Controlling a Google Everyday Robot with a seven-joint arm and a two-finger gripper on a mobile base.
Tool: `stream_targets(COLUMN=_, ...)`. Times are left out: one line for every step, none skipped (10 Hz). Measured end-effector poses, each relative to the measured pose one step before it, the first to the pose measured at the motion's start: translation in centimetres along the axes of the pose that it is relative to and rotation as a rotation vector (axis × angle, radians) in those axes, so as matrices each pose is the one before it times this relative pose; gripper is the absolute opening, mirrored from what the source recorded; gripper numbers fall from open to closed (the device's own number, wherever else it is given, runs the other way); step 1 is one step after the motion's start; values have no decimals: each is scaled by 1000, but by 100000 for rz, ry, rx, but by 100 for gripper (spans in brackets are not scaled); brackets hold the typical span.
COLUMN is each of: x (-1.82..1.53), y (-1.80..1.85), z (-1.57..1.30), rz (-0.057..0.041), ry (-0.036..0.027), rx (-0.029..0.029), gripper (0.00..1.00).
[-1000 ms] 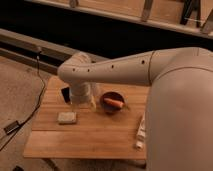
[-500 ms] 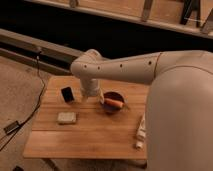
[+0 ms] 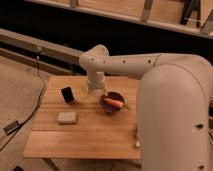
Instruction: Place the ceramic cup over the eraser
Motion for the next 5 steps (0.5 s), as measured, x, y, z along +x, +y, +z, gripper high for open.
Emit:
stream_targets(x=-1091, y=-24, z=237, rz=-2598, ry=810, rx=-83, gripper=65)
stream_targets(x=-846, y=-188, z=224, rz=-1713, ry=592, rx=168, gripper=65)
stream_targets(x=-905, y=-312, z=407, rz=-1826, ry=715, rx=356, gripper=65)
stream_targets(x=-1341, y=-301, z=523, rz=-2221, ry=195, rx=248, gripper=65)
stream_targets(x=-934, y=-252, z=403, rz=-1363, ry=14, rx=143, gripper=65)
